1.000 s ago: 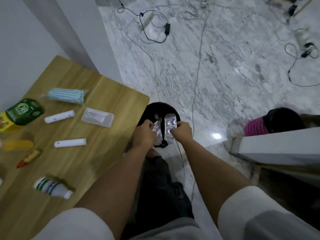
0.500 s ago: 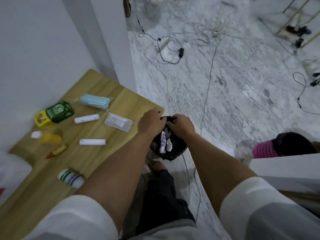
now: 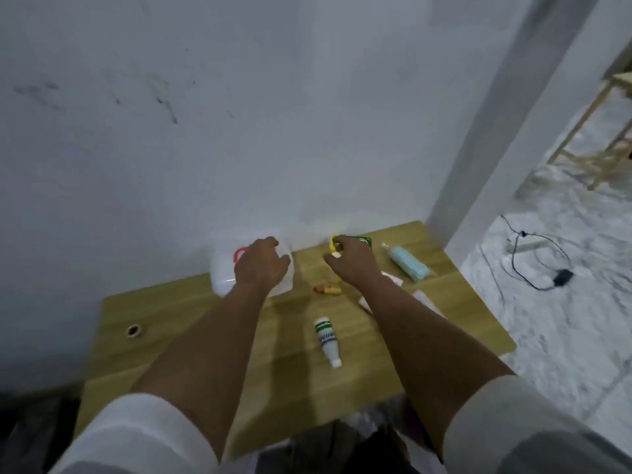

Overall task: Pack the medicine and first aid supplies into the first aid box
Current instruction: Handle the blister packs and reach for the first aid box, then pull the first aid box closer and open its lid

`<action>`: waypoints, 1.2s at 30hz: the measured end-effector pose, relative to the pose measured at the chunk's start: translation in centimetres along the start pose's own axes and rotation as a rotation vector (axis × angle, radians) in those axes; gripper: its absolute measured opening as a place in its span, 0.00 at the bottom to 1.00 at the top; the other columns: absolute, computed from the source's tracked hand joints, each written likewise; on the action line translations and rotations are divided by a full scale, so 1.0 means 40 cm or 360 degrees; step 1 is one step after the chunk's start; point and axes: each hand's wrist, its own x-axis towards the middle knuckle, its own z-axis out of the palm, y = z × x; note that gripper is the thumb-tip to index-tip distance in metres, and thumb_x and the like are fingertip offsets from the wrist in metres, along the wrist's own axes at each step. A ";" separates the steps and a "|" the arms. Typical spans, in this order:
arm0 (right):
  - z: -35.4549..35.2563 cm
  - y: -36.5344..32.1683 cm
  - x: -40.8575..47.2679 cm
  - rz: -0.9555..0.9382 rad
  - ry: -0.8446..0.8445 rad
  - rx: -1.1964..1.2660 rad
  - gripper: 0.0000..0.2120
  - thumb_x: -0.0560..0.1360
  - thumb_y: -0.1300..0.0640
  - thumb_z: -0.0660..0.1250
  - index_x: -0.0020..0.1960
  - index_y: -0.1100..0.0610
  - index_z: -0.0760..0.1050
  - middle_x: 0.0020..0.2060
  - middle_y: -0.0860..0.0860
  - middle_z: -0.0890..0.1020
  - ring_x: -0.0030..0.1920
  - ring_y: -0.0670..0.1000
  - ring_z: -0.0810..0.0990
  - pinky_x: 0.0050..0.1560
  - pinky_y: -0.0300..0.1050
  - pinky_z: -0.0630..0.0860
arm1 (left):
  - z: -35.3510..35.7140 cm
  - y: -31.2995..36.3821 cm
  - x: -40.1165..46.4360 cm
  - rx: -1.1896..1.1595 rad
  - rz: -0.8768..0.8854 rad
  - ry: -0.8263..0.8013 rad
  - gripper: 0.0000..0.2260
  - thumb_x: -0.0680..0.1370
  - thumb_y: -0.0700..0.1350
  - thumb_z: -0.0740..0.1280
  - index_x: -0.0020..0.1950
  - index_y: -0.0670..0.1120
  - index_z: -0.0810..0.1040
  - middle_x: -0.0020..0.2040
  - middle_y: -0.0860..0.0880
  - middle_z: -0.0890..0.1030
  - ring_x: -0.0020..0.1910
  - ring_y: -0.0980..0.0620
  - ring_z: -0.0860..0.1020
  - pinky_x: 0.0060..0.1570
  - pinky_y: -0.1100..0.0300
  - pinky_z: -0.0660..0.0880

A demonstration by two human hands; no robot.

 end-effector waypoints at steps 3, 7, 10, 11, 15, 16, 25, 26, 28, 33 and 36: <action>0.123 -0.084 0.061 -0.0041 -0.0115 0.0130 0.25 0.78 0.52 0.71 0.72 0.61 0.75 0.64 0.58 0.81 0.66 0.58 0.79 0.66 0.47 0.72 | -0.006 -0.170 0.013 0.0033 -0.0147 0.0158 0.23 0.78 0.55 0.66 0.71 0.48 0.75 0.66 0.44 0.78 0.62 0.41 0.77 0.56 0.48 0.77; 0.301 -0.092 0.133 -0.0005 -0.0162 0.0319 0.32 0.80 0.47 0.68 0.77 0.63 0.67 0.75 0.60 0.71 0.75 0.59 0.70 0.74 0.48 0.66 | 0.062 -0.340 0.065 -0.0087 -0.0281 0.0254 0.34 0.79 0.62 0.65 0.80 0.47 0.64 0.79 0.43 0.65 0.75 0.38 0.66 0.68 0.43 0.69; 0.396 -0.055 0.156 -0.0038 -0.0021 0.0463 0.35 0.81 0.44 0.66 0.80 0.63 0.63 0.79 0.59 0.66 0.78 0.59 0.65 0.75 0.49 0.62 | 0.131 -0.404 0.091 -0.0363 -0.0191 0.0308 0.36 0.79 0.64 0.64 0.82 0.47 0.61 0.82 0.45 0.62 0.79 0.43 0.61 0.75 0.47 0.60; 0.413 -0.044 0.156 -0.0049 0.0032 0.0497 0.35 0.81 0.44 0.66 0.80 0.63 0.63 0.79 0.59 0.66 0.78 0.59 0.65 0.75 0.49 0.62 | 0.148 -0.413 0.092 -0.0431 -0.0154 0.0370 0.36 0.80 0.64 0.64 0.82 0.47 0.60 0.82 0.46 0.62 0.79 0.44 0.61 0.75 0.48 0.60; 0.427 -0.016 0.097 -0.0122 0.0088 0.0524 0.35 0.80 0.43 0.67 0.78 0.64 0.65 0.77 0.60 0.69 0.74 0.62 0.71 0.69 0.58 0.74 | 0.178 -0.432 0.038 -0.0373 -0.0061 0.0489 0.36 0.79 0.65 0.64 0.82 0.48 0.61 0.81 0.45 0.64 0.78 0.42 0.63 0.73 0.48 0.62; 0.422 -0.012 0.066 -0.0122 0.0071 0.0534 0.36 0.79 0.43 0.67 0.77 0.64 0.66 0.76 0.60 0.70 0.72 0.63 0.72 0.64 0.60 0.78 | 0.179 -0.435 0.011 -0.0350 -0.0055 0.0487 0.37 0.79 0.65 0.64 0.82 0.47 0.62 0.81 0.45 0.64 0.78 0.42 0.64 0.73 0.48 0.63; 0.410 0.022 -0.239 -0.0053 -0.0008 0.0366 0.24 0.79 0.45 0.67 0.66 0.61 0.72 0.58 0.60 0.79 0.54 0.64 0.83 0.41 0.54 0.85 | 0.180 -0.454 -0.289 -0.0228 -0.0006 0.0384 0.38 0.77 0.65 0.67 0.81 0.47 0.63 0.79 0.43 0.65 0.68 0.39 0.74 0.49 0.48 0.83; 0.411 0.023 -0.262 -0.0086 0.0017 0.0236 0.27 0.80 0.46 0.66 0.70 0.63 0.71 0.62 0.60 0.80 0.58 0.64 0.82 0.46 0.53 0.83 | 0.182 -0.454 -0.314 -0.0227 0.0003 0.0383 0.38 0.77 0.65 0.67 0.81 0.47 0.63 0.79 0.43 0.65 0.68 0.39 0.74 0.48 0.48 0.83; 0.419 0.036 -0.307 -0.0255 0.0185 -0.0029 0.29 0.81 0.46 0.62 0.76 0.62 0.66 0.70 0.61 0.76 0.66 0.62 0.77 0.57 0.51 0.76 | 0.189 -0.453 -0.360 -0.0210 0.0015 0.0379 0.39 0.77 0.66 0.66 0.81 0.47 0.62 0.80 0.43 0.64 0.71 0.39 0.71 0.56 0.45 0.81; 0.476 0.111 -0.383 -0.1137 0.0430 -0.0346 0.30 0.79 0.40 0.64 0.78 0.50 0.68 0.77 0.55 0.69 0.77 0.58 0.66 0.73 0.60 0.69 | 0.224 -0.470 -0.445 -0.0461 0.0167 0.0431 0.33 0.79 0.57 0.69 0.81 0.49 0.63 0.80 0.48 0.66 0.77 0.45 0.66 0.70 0.53 0.64; 0.502 0.154 -0.383 -0.1225 0.0334 -0.0787 0.42 0.71 0.35 0.72 0.80 0.47 0.62 0.80 0.54 0.64 0.80 0.59 0.59 0.77 0.62 0.63 | 0.249 -0.514 -0.462 -0.0567 0.0272 0.0293 0.39 0.74 0.48 0.73 0.82 0.53 0.60 0.80 0.49 0.64 0.74 0.46 0.68 0.66 0.53 0.70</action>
